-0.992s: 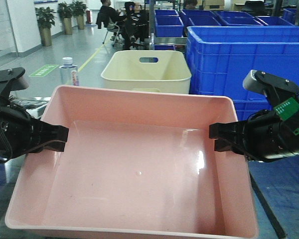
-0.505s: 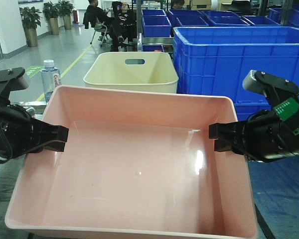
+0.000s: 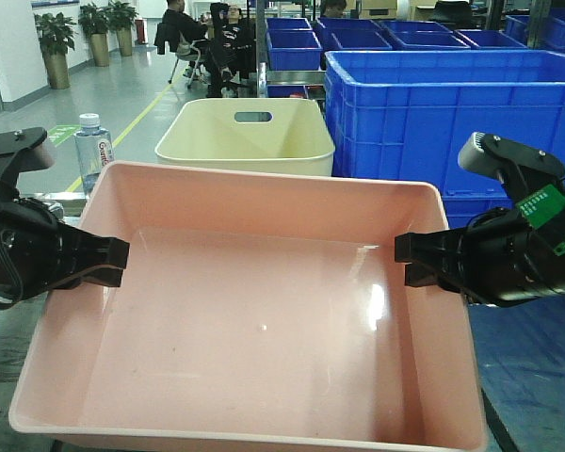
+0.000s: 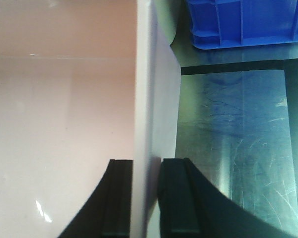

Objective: Grab pink bin and stack on right shelf
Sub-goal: 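Hold the pink bin raised in both grippers while the base drives, then lower the pink bin with both grippers onto the metal table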

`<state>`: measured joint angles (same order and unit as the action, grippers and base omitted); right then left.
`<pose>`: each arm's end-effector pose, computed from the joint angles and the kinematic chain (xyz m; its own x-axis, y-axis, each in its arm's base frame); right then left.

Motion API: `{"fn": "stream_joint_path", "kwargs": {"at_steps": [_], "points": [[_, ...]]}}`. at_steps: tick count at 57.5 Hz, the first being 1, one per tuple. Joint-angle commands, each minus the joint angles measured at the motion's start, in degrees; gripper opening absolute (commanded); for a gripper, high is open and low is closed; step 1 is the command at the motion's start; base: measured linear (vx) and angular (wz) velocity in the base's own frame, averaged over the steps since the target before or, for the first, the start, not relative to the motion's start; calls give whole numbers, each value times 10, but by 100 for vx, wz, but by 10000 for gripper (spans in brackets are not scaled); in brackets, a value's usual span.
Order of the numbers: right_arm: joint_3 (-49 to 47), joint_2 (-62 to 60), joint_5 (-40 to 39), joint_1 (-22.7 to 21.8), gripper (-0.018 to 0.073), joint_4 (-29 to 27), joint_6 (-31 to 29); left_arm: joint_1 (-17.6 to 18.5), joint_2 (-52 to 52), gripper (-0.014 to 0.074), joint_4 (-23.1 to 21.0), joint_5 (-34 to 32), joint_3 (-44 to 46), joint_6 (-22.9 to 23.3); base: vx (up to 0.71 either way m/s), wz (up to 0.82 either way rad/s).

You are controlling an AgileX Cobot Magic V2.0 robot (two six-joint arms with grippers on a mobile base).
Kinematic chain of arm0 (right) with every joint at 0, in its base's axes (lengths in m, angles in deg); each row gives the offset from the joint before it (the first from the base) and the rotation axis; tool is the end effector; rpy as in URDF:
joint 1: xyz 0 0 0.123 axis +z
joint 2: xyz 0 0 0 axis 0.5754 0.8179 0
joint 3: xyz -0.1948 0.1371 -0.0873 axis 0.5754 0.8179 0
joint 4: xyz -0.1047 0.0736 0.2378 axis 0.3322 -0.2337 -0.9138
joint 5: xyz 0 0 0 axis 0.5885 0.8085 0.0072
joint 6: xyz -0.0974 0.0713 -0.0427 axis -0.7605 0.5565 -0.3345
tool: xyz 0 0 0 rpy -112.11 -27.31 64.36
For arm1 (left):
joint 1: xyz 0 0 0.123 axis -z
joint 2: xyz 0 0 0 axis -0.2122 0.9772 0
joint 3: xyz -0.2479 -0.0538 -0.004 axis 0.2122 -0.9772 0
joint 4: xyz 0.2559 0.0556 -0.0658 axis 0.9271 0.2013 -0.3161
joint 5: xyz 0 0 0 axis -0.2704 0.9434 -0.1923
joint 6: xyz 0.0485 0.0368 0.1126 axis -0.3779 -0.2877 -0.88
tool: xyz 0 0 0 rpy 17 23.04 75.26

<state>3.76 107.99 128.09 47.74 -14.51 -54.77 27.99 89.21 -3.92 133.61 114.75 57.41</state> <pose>0.3433 0.0976 0.3268 -0.6903 0.1341 -0.7110 -0.1434 0.9378 0.3162 0.3284 -0.1204 0.3448 -0.7118 0.0418 -0.7011 0.3054 0.9173 -0.2554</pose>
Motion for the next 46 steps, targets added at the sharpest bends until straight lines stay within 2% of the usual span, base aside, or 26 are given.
{"fn": "stream_joint_path", "kwargs": {"at_steps": [1,25,46], "points": [[-18,-22,-55,-7,-8,11,-3,-2,-24,-8,-16,-37,18,-1,0,0],[-18,-22,-63,-7,-8,11,-3,-2,-17,-8,-16,-46,18,-1,0,0],[-18,69,-64,-7,-3,13,-3,-2,79,-7,-19,-12,18,1,0,0]]}}
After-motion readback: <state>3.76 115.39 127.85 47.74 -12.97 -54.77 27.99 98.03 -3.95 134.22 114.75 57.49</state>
